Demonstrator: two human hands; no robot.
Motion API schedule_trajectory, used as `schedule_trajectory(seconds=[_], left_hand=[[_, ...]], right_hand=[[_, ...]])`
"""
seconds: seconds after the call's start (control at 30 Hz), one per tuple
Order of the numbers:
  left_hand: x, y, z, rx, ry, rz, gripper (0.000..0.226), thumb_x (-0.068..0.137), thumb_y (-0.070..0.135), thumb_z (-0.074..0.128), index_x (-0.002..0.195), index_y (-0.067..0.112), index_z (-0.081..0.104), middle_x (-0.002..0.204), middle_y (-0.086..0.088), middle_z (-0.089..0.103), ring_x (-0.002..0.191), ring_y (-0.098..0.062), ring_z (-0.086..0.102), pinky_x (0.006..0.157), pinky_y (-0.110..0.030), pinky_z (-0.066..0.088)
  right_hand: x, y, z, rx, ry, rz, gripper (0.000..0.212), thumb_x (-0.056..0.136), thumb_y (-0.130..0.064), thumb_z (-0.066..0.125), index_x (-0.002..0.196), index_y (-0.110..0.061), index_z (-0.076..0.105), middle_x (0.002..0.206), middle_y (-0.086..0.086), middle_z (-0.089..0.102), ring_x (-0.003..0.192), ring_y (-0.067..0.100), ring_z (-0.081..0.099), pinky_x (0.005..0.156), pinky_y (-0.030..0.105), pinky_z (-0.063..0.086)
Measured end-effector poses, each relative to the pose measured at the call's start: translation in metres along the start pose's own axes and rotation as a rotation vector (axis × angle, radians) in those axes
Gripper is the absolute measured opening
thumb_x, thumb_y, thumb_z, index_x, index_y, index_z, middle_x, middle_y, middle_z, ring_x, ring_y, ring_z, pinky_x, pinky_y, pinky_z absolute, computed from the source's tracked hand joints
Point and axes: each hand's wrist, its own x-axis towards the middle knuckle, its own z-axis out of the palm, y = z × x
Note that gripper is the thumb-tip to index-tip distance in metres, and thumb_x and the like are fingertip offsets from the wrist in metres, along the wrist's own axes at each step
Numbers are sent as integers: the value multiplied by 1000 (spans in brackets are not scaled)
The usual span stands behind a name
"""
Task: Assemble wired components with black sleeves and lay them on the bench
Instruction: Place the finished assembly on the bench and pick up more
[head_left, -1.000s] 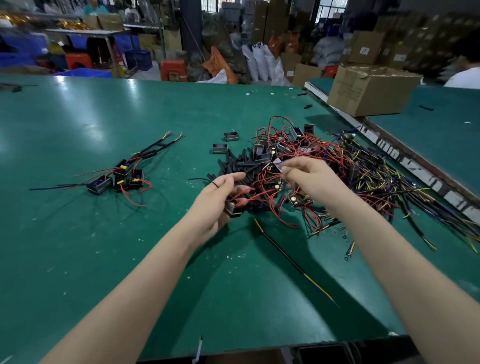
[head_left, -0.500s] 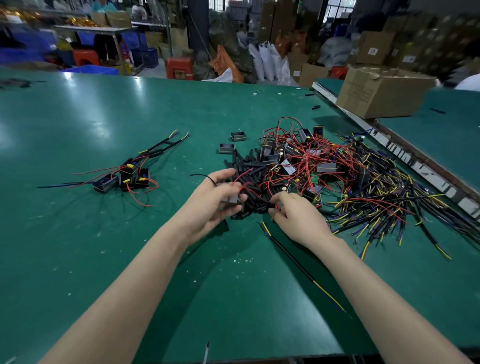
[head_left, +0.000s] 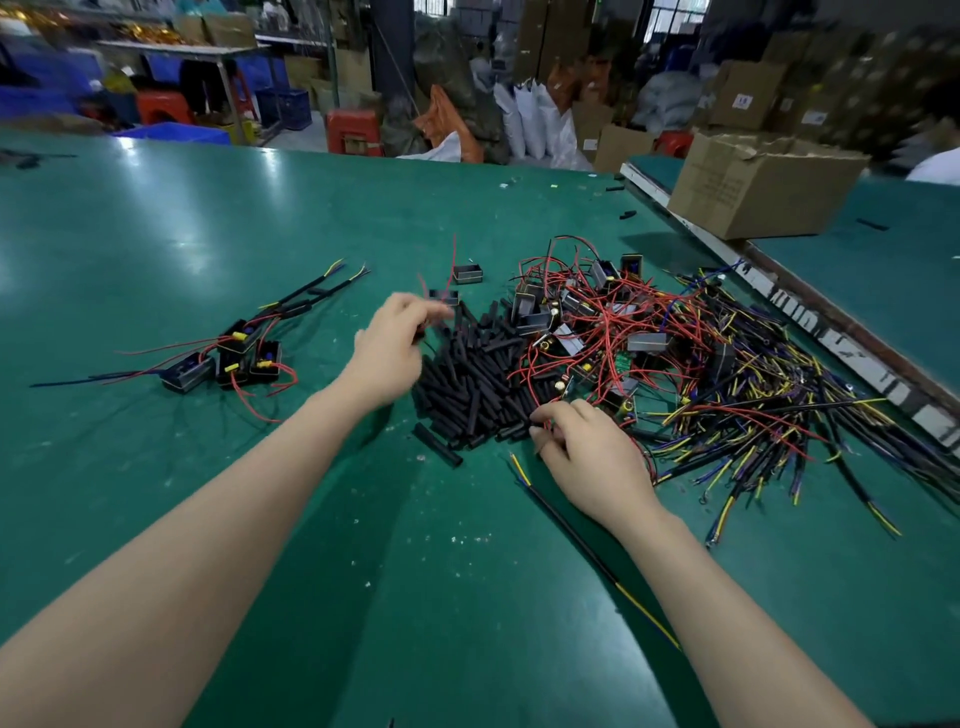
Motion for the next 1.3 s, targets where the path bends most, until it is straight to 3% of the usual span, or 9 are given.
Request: schedule_trajectory(seconds=[0.1, 0.2, 0.3, 0.47, 0.6, 0.8, 1.0, 1.17, 1.3], left_hand=[[-3, -21, 9, 59, -154, -94, 68, 77, -16, 35, 132, 21, 49, 140, -6, 39, 134, -22, 34, 112, -47, 25], [-4, -20, 12, -197, -71, -77, 68, 73, -20, 35, 132, 12, 47, 134, -10, 45, 129, -19, 40, 104, -16, 25], [-6, -14, 13, -309, 4, -44, 72, 68, -22, 31, 126, 14, 52, 123, -3, 48, 122, -13, 44, 99, -15, 29], [-11, -1, 9, -393, 182, -56, 62, 73, -17, 37, 111, 28, 57, 115, 6, 51, 110, -2, 48, 93, -22, 38], [-18, 2, 3, -500, 235, -112, 53, 78, -11, 42, 101, 34, 57, 109, 1, 58, 96, -1, 53, 88, -24, 43], [-36, 19, 0, -674, 218, -158, 48, 84, -10, 43, 92, 35, 60, 91, 6, 61, 83, -11, 59, 69, -18, 44], [-55, 67, 3, -841, -38, -96, 36, 87, -3, 49, 95, 29, 63, 82, 12, 67, 73, 1, 64, 63, -14, 45], [-67, 112, 14, -939, -314, -21, 17, 95, 16, 53, 100, 30, 63, 87, 13, 71, 78, -2, 67, 67, -18, 47], [-67, 126, 19, -919, -274, 37, 7, 93, 18, 59, 98, 22, 62, 79, 4, 68, 68, -3, 63, 62, -16, 46]], right_hand=[[-1, -1, -1, 8, -6, -3, 26, 99, -35, 43, 119, -25, 56, 91, -10, 44, 94, 17, 49, 67, 30, 37], [-1, -6, -6, 92, 95, 46, 25, 97, -35, 48, 115, -23, 60, 97, -8, 51, 96, 16, 51, 67, 31, 46], [2, -7, -16, 73, 311, 123, 20, 94, -27, 54, 108, -17, 64, 103, 2, 56, 102, 22, 52, 64, 33, 47], [7, 9, -28, -245, -69, 286, 27, 98, -27, 47, 123, -19, 54, 126, 7, 45, 115, 28, 44, 70, 33, 40], [7, 14, -40, -252, -80, 323, 23, 95, -10, 48, 116, -14, 54, 124, 12, 43, 110, 32, 44, 71, 34, 40], [3, 22, -73, 152, 21, 424, 14, 96, -12, 51, 108, -14, 58, 101, 5, 57, 83, 21, 51, 73, 34, 43], [-2, 2, -124, 1318, 248, 438, 11, 92, 0, 56, 97, -8, 61, 79, 1, 61, 62, 10, 53, 57, 17, 49], [0, -18, -117, 1362, 70, 413, 16, 93, 0, 51, 95, -6, 65, 78, 5, 63, 61, 13, 57, 57, 20, 52], [-1, -22, -107, 1372, 31, 364, 28, 95, 0, 44, 96, -13, 69, 80, 0, 72, 70, 11, 67, 64, 21, 56]])
